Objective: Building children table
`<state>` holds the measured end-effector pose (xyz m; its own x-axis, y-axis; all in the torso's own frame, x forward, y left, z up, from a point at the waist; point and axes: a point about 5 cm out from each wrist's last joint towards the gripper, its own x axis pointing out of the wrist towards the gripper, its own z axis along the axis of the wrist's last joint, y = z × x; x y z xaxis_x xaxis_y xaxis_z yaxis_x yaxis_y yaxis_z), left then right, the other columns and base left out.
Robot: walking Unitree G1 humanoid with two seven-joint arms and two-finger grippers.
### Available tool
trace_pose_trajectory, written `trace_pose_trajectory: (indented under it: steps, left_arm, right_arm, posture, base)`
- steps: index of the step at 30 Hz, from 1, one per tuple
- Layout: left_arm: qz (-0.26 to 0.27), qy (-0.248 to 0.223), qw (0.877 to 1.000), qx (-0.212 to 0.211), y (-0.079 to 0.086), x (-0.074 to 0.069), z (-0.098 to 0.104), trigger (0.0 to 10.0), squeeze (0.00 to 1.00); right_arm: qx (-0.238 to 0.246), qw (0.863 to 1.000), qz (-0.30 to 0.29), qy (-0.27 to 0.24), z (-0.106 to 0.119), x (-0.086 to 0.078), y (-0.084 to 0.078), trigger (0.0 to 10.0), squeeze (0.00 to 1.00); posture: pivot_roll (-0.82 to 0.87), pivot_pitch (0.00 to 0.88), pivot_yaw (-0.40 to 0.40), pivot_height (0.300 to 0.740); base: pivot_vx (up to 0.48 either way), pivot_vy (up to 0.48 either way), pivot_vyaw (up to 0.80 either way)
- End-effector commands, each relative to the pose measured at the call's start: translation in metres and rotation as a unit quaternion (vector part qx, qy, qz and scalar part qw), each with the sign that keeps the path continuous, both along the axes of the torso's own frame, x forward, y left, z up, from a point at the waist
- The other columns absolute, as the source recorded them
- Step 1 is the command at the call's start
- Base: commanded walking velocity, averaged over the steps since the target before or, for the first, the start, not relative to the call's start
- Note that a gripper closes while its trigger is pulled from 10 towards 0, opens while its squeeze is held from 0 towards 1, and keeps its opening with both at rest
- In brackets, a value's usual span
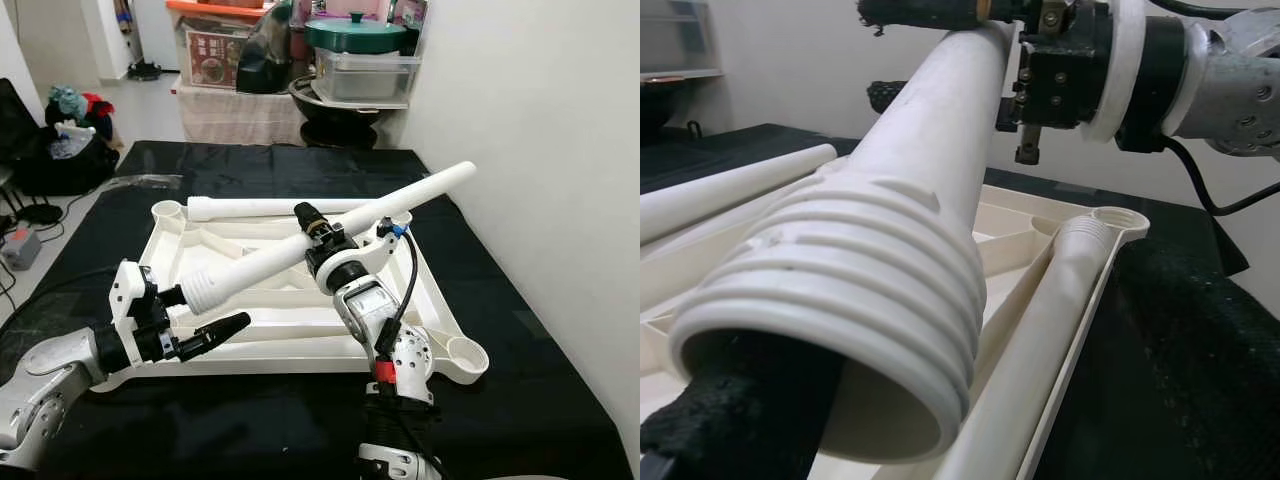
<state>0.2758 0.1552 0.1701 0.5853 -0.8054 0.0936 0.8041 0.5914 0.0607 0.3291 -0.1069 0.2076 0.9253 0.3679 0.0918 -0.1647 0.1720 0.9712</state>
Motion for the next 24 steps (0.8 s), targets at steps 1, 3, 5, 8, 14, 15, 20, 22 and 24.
trace_pose_trajectory:
  steps: [1,3,5,8,14,15,20,22,24]
  left_arm:
    - [0.014,0.011,1.0,0.01,0.002,0.002,-0.007,10.0,1.0]
    - [0.021,0.011,1.0,0.014,0.002,0.003,-0.009,10.0,1.0]
    - [0.025,0.01,0.999,0.018,0.002,0.004,-0.01,10.0,1.0]
    - [0.029,0.009,0.999,0.022,0.002,0.005,-0.011,10.0,1.0]
    - [0.019,0.016,0.999,0.03,0.003,-0.001,-0.015,10.0,1.0]
    - [0.019,0.015,0.999,0.033,0.004,-0.002,-0.015,10.0,1.0]
    - [0.049,-0.007,0.998,0.031,0.01,-0.002,-0.01,10.0,0.0]
    - [0.084,-0.039,0.996,0.016,0.015,0.0,-0.002,10.0,0.0]
    - [0.094,-0.048,0.994,0.01,0.016,0.001,0.0,10.0,0.0]
  right_arm:
    - [0.078,0.996,0.04,-0.035,0.026,-0.004,0.034,0.0,0.0]
    - [0.075,0.995,0.045,-0.04,0.028,-0.005,0.033,0.0,0.0]
    - [0.073,0.995,0.05,-0.041,0.029,-0.005,0.035,0.0,0.0]
    - [0.072,0.995,0.056,-0.042,0.03,-0.006,0.036,0.0,0.0]
    - [0.072,0.996,0.035,-0.05,0.033,-0.003,0.025,0.0,0.0]
    - [0.073,0.996,0.03,-0.053,0.034,-0.002,0.022,0.0,0.0]
    - [0.075,0.995,0.011,-0.068,0.04,0.001,0.01,0.0,0.0]
    - [0.074,0.995,-0.006,-0.065,0.04,0.004,0.003,0.0,0.0]
    - [0.075,0.995,-0.012,-0.064,0.04,0.006,0.001,0.0,0.0]
  posture:
    - [0.07,0.0,-0.087,0.74]
    - [0.07,0.0,-0.088,0.74]
    - [0.07,0.0,-0.088,0.74]
    - [0.07,0.0,-0.088,0.74]
    - [0.07,0.0,-0.088,0.74]
    - [0.07,0.0,-0.089,0.74]
    - [0.08,0.0,-0.094,0.74]
    - [0.08,0.0,-0.095,0.74]
    - [0.08,0.0,-0.095,0.74]
  base:
    - [0.0,0.0,0.0]
    - [0.0,0.0,0.0]
    - [0.0,0.0,0.0]
    - [0.0,0.0,0.0]
    - [0.0,0.0,0.0]
    - [0.0,0.0,0.0]
    - [0.0,0.0,0.0]
    - [0.0,0.0,0.0]
    - [0.0,0.0,0.0]
